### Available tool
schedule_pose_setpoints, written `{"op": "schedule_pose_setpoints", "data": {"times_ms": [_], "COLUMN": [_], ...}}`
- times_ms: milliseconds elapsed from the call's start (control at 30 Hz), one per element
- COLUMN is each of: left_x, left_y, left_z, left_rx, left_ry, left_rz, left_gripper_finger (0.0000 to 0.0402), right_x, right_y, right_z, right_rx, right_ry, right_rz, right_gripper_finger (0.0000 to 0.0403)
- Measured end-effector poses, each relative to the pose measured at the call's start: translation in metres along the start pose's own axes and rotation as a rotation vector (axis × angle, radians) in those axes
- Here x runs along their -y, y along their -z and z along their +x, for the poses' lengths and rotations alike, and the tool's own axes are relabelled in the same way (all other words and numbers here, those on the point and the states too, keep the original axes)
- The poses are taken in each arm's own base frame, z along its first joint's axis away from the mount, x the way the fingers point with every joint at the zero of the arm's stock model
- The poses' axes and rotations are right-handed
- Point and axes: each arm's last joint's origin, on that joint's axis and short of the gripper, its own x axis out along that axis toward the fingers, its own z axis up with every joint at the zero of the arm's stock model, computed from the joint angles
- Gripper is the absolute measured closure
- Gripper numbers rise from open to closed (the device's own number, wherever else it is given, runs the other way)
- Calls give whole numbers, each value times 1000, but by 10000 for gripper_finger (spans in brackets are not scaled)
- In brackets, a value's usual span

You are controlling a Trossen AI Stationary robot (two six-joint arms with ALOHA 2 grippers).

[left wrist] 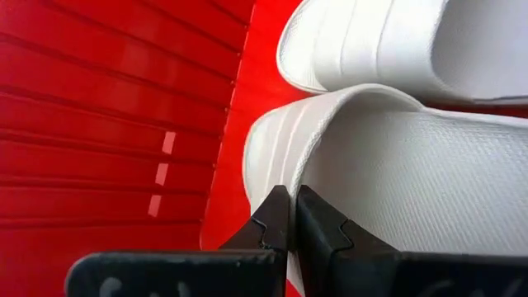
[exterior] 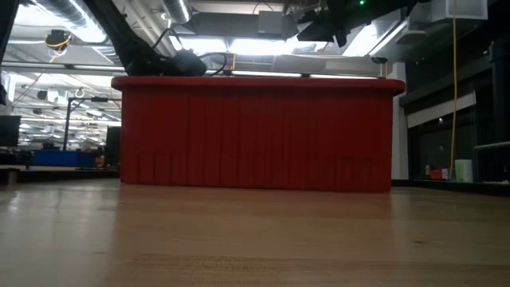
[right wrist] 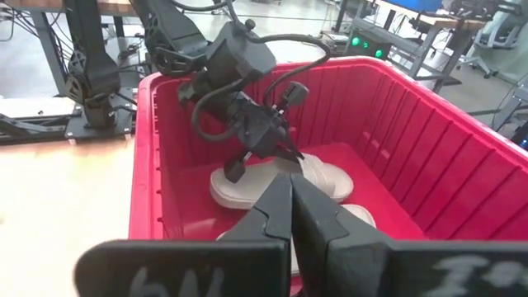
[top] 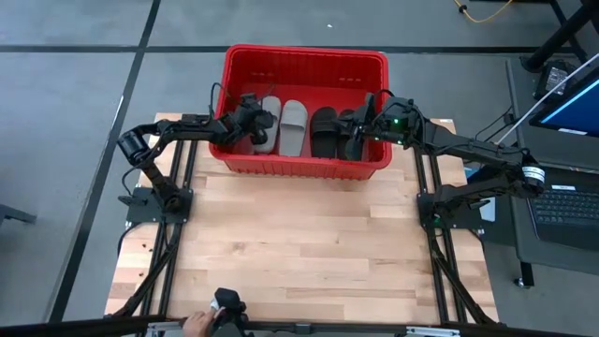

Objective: Pick and place slides into bin
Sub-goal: Put the gray slide into the red bin

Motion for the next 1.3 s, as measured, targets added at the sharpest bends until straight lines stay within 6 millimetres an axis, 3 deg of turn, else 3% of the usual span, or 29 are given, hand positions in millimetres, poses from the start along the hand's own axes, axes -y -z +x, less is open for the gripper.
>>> {"op": "schedule_pose_setpoints", "data": {"times_ms": [867, 1300], "left_x": [4, 0], "left_y": [5, 13], "left_z": [0, 4], "left_rx": [-16, 18], "left_ry": [77, 141], "left_rz": [-39, -88], "left_gripper_finger": [397, 360], "right_x": [0, -1], "right_y": [0, 0], "right_z": [0, 0], "right_rx": [2, 3], "right_ry": [0, -4], "right_rz": [0, 30], "right_gripper_finger": [397, 397]}}
